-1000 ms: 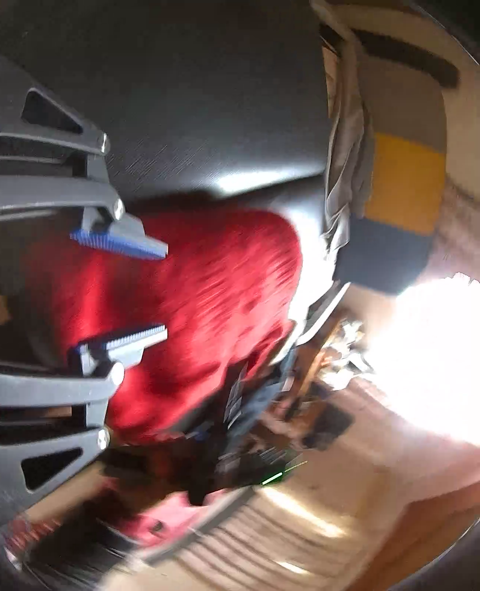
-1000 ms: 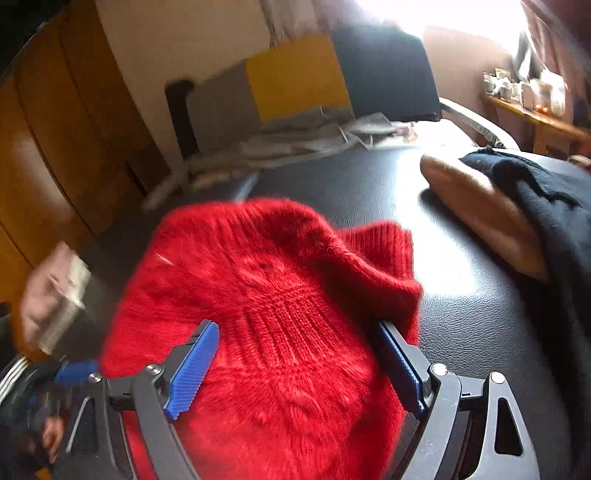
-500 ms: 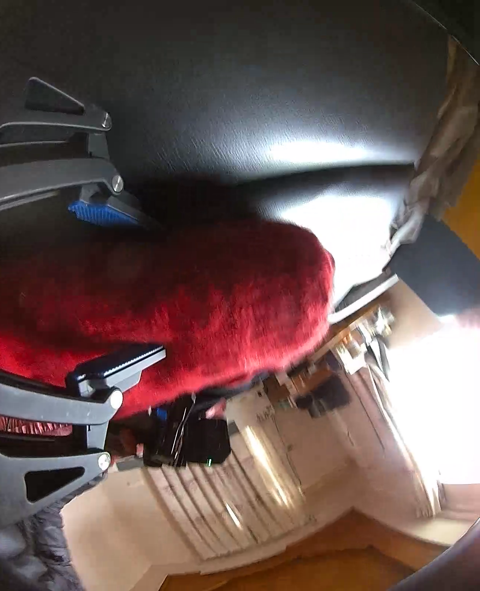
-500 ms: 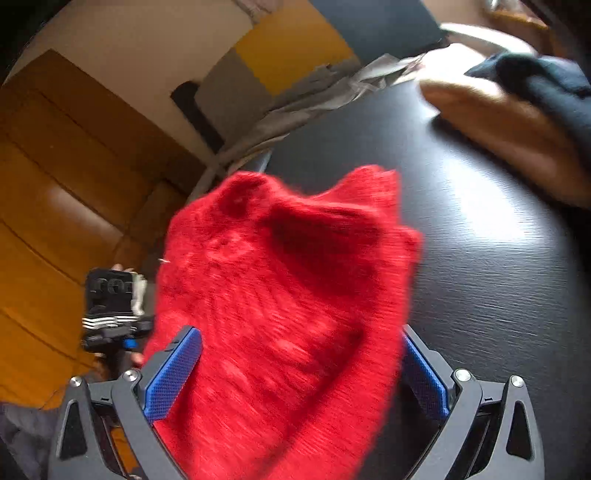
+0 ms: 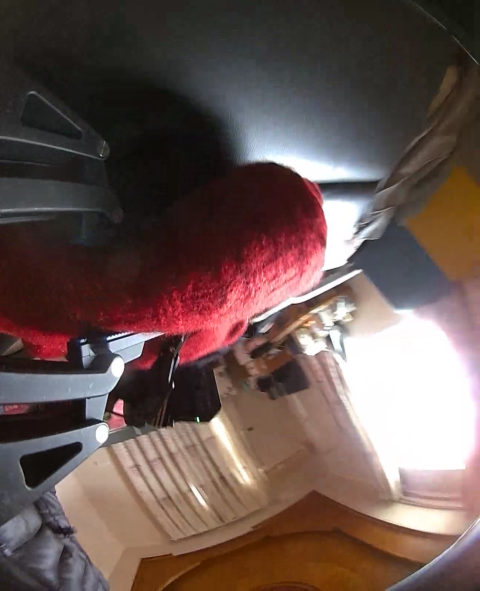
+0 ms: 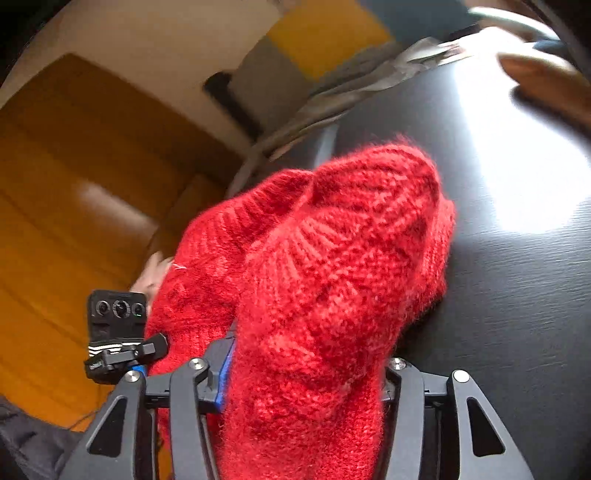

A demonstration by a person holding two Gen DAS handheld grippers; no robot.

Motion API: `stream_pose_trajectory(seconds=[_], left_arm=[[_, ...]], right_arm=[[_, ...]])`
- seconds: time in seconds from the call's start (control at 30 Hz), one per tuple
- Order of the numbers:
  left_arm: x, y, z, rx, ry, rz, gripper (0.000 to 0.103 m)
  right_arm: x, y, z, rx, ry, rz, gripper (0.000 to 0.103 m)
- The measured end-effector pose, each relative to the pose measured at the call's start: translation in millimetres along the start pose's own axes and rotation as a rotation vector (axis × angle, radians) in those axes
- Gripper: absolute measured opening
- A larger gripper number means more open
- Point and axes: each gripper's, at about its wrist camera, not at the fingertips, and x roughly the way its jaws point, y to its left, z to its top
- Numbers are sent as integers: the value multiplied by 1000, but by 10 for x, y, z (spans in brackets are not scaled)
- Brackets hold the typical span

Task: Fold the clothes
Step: 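Grasp the folded sweater with both grippers and lift it off the sofa, then carry the sweater with both grippers and lower it onto the white cloth on the chair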

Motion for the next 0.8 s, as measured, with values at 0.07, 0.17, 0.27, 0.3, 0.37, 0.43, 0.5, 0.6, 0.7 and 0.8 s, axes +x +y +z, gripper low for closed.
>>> stream_pose_trajectory(seconds=[0.07,0.17,0.27,0.3,0.37,0.43,0.5,0.6,0.7,0.8], left_arm=[[-460,-54,-59,8,-92,17,31],[-1285,-140,-126,33,-260,58,31],[-2065,-239,-122,79,-426,132,31],[-2331,-276,-108,99,-483,162,31],[-2862,-349,-81,138,-596,223,31],[-3324,-372,-29,164,-698,289,32],[-3752,-286,59,162,-785,351,32],[-4263,76,190,78,-872,431,32],[-4508,703,262,-129,-866,551,32],[-4419,1413,179,-360,-785,564,33]], right_arm=[[307,336,10,-43,53,76,53],[811,881,88,-116,125,187,53],[1388,1675,276,-228,170,313,53],[1578,1951,345,-266,183,354,53],[1957,2503,483,-342,207,436,53],[2378,3103,611,-418,232,490,53],[2800,3704,740,-493,256,544,53],[3454,4374,840,-566,299,553,53],[4174,4723,809,-618,372,470,53],[4803,4741,682,-655,463,342,53]])
